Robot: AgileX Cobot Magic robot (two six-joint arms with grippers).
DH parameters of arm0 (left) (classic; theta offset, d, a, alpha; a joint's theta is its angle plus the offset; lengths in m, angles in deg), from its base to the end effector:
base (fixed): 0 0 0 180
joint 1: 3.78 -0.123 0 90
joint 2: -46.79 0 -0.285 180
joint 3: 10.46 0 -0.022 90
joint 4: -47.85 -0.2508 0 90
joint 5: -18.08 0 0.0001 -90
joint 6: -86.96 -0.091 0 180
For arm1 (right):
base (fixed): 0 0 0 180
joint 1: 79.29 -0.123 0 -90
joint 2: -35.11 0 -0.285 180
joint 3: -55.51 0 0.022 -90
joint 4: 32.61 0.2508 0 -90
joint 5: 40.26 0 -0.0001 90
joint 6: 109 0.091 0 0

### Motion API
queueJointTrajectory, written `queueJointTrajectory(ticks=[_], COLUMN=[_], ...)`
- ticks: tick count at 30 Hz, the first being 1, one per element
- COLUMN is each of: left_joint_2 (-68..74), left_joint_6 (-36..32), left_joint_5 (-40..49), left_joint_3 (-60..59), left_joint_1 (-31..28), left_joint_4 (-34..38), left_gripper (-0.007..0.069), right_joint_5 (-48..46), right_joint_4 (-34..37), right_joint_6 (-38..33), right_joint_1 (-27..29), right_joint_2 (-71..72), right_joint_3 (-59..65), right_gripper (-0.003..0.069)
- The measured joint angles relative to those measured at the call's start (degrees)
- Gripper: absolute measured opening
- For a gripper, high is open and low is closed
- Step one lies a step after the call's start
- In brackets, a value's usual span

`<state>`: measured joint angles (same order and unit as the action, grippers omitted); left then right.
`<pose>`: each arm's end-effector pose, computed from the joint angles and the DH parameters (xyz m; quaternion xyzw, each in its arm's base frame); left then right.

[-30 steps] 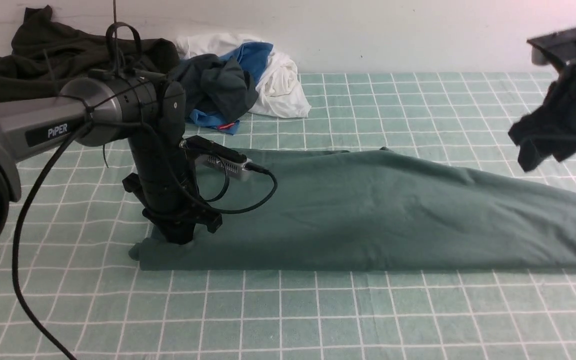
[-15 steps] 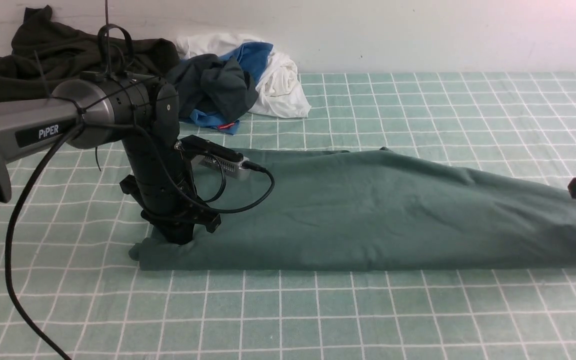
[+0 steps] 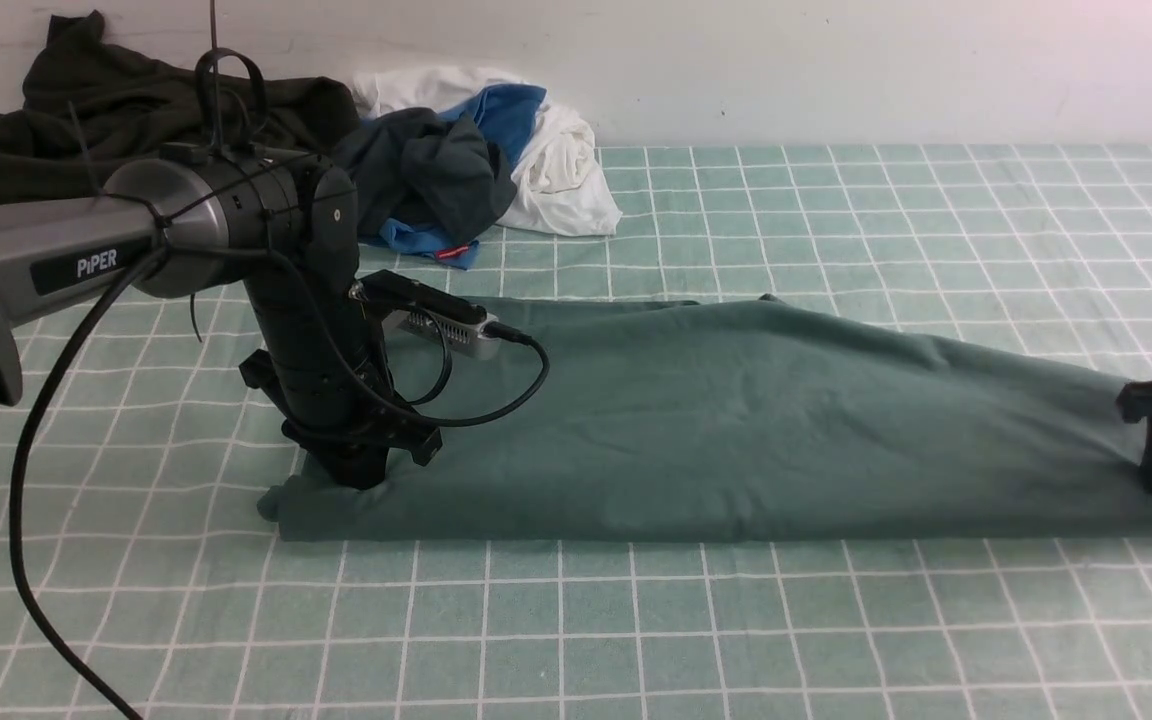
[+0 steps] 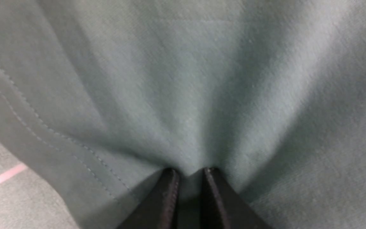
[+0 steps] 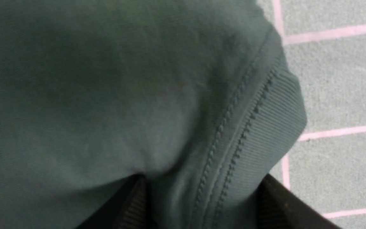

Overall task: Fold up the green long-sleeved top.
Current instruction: Use the right arm to clamp the right edge of the fabric, then use the right arm to drag the right edge of the fabric to the left and folds it over the left edge

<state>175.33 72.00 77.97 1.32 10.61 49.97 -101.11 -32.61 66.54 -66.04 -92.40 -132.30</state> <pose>0.4029 -0.1064 0.1618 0.2447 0.9690 -0.0161 0.0293 0.3906 -0.0920 0.1529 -0.0766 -0.9970 -0.0007 0.0047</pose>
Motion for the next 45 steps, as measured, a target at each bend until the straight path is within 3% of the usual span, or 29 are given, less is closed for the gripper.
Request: queueJointTrajectory(ticks=[2,5,8,13,18,22,23,24,25,34,41,45], left_joint_2=[0.0,0.0,-0.4,-6.4,-20.4,-31.8,-32.3,-35.2,-40.2,-62.8,-78.5,-82.8], left_joint_6=[0.0,0.0,0.0,0.0,0.1,1.9,2.0,2.8,3.9,7.1,7.9,8.1], left_joint_5=[-0.3,-0.4,-0.8,-2.5,-1.2,1.8,1.8,2.2,3.4,7.9,8.7,9.5], left_joint_3=[0.0,0.2,0.4,0.2,0.2,-0.2,-0.2,-0.6,-1.4,-11.3,-22.5,-27.3], left_joint_1=[0.0,0.0,0.0,-0.1,-0.1,-0.1,-0.1,-0.1,-0.1,-0.1,-0.1,-0.1], left_joint_4=[0.0,0.0,-0.1,-0.8,-2.9,-5.7,-5.7,-6.4,-7.8,-9.5,-10.5,-10.7], left_gripper=[0.0111,0.0111,0.0111,0.0111,0.0111,0.0111,0.0111,0.0111,0.0111,0.0111,0.0111,0.0111], right_joint_5=[0.0,0.2,-0.7,-4.1,-9.4,-10.8,-10.8,-10.8,-10.8,-3.8,4.6,8.2], right_joint_4=[-0.3,-2.3,-4.2,-8.4,-7.9,-4.1,-3.8,-2.5,0.0,5.9,6.6,9.6], right_joint_6=[-0.2,-0.3,-0.1,2.1,0.7,-2.0,-2.0,-2.4,-2.6,-2.7,-2.7,-2.8], right_joint_1=[-0.5,-1.4,-1.5,-1.9,-5.3,-13.9,-13.9,-16.8,-23.1,-46.4,-53.3,-53.7], right_joint_2=[0.2,1.5,3.7,7.7,11.5,12.8,12.8,12.8,12.4,0.7,-8.6,-10.6], right_joint_3=[0.0,-0.1,-1.5,-7.2,-16.2,-26.5,-26.5,-28.7,-31.8,-33.6,-33.6,-33.6], right_gripper=[0.0265,0.0065,0.0013,0.0009,0.0008,0.0008,0.0008,0.0008,0.0008,0.0008,0.0013,0.0074])
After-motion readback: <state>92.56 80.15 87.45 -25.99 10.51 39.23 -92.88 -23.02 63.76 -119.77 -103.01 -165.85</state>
